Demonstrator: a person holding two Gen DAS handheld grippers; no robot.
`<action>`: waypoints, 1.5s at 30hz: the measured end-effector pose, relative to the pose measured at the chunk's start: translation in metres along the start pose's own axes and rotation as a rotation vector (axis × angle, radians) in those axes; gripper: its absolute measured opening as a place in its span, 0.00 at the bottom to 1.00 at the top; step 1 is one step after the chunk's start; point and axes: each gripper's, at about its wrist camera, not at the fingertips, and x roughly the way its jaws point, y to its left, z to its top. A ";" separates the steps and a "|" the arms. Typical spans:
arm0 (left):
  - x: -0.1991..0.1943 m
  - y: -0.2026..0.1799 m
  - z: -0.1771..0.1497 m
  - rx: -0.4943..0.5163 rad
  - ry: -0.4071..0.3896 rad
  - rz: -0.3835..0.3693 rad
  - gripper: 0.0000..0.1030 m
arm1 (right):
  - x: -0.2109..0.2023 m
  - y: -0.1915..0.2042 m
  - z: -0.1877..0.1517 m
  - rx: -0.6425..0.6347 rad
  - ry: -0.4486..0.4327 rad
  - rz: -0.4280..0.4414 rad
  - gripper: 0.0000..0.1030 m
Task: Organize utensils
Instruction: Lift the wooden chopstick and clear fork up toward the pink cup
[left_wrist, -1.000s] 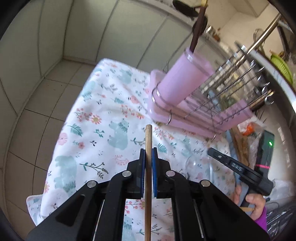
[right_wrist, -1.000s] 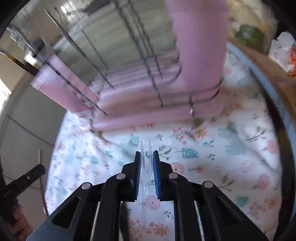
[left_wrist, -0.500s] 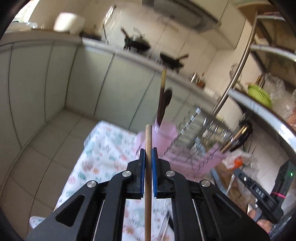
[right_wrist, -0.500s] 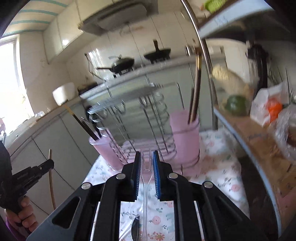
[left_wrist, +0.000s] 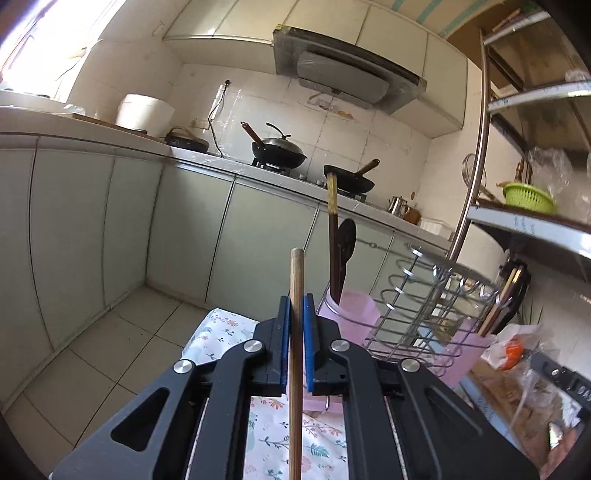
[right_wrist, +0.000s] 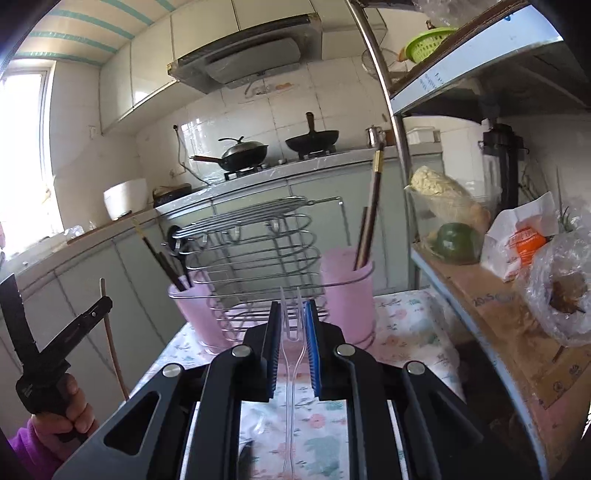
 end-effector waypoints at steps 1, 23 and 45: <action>0.003 -0.001 -0.002 0.008 -0.007 -0.003 0.06 | 0.000 -0.002 0.000 -0.008 -0.008 -0.011 0.12; 0.002 -0.028 -0.009 0.266 0.073 -0.043 0.06 | 0.029 -0.024 -0.018 0.020 0.112 0.029 0.12; -0.044 -0.002 0.001 0.136 0.194 -0.084 0.06 | 0.001 -0.004 -0.013 -0.045 0.130 0.072 0.12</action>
